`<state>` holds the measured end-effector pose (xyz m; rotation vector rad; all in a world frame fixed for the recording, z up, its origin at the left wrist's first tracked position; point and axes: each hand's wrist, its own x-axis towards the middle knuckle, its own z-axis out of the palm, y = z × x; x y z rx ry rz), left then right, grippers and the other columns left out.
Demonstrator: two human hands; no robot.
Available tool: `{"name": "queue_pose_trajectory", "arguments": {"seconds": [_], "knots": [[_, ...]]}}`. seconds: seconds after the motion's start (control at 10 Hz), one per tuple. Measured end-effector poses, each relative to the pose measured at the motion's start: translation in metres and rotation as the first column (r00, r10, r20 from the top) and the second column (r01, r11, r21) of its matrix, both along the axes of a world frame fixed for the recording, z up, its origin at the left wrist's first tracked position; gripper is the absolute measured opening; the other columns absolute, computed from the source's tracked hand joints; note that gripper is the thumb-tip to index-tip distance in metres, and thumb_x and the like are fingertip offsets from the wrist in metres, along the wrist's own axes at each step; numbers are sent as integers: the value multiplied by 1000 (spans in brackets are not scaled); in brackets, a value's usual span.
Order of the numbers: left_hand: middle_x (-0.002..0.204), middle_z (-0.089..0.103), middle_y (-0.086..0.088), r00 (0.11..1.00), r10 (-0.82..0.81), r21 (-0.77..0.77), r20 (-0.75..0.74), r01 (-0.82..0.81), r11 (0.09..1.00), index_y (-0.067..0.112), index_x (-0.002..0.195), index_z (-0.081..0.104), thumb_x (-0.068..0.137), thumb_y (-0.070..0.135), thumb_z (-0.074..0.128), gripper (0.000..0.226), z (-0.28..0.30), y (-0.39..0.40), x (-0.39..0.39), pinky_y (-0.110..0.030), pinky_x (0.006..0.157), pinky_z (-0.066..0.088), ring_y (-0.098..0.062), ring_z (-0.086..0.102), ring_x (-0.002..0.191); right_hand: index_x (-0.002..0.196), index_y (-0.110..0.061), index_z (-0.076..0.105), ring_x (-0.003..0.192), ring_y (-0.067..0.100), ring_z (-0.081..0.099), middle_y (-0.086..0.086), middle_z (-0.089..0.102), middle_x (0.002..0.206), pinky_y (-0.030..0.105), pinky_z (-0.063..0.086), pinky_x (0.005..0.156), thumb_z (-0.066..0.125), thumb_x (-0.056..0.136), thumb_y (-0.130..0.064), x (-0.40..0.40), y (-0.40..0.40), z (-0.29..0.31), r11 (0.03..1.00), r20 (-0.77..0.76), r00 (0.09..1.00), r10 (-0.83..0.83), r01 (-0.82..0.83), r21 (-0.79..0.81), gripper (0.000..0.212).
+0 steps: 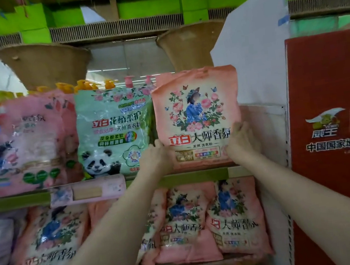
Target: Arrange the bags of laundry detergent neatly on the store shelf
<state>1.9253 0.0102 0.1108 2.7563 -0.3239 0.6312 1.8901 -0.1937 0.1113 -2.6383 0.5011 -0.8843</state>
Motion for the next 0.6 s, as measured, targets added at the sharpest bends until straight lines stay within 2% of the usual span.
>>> {"name": "queue_pose_trajectory", "arguments": {"seconds": [0.1,0.2,0.3,0.4,0.5,0.6], "knots": [[106,52,-11,1000,22,-26,16,-22,999,6,112,40,91,28,49,32,2,14,-6,-38,82,47,-30,55,101,138,-8,28,110,28,49,13,38,132,37,51,79,50,94,-20,-1,12,-1,995,-30,998,50,-53,-80,50],[108,55,-10,1000,3,-22,2,-3,1000,7,117,44,84,28,59,42,6,23,-9,-35,80,46,-28,56,103,137,-5,32,117,31,47,15,40,135,43,48,93,55,91,-21,-1,22,-1,974,-133,978,160,-179,-141,53],[113,59,-15,999,-26,33,18,26,999,3,116,54,88,28,57,38,9,40,-19,-36,82,47,-31,57,107,135,-7,37,115,26,48,13,44,136,39,45,98,58,90,-20,-2,40,0,941,-251,927,279,-316,-120,52],[121,55,-12,999,53,145,-8,-51,988,6,121,47,92,35,55,42,0,67,-26,-34,76,44,-28,56,106,139,-12,34,127,27,43,10,42,140,42,40,106,62,87,-24,-11,59,-2,901,-315,894,320,-390,-191,60],[117,57,-13,994,95,216,-59,-81,973,7,122,45,90,36,56,45,2,91,-38,-38,78,49,-29,57,101,143,-12,29,126,28,43,10,42,140,43,41,104,58,90,-29,-15,78,2,893,-317,893,319,-395,-217,63],[117,55,-13,995,97,190,-10,-93,977,5,118,47,89,26,57,37,9,126,-53,-34,76,46,-29,56,101,141,-8,31,127,30,43,11,41,141,43,42,103,54,92,-26,-23,112,16,861,-311,870,382,-457,-222,57]]}}
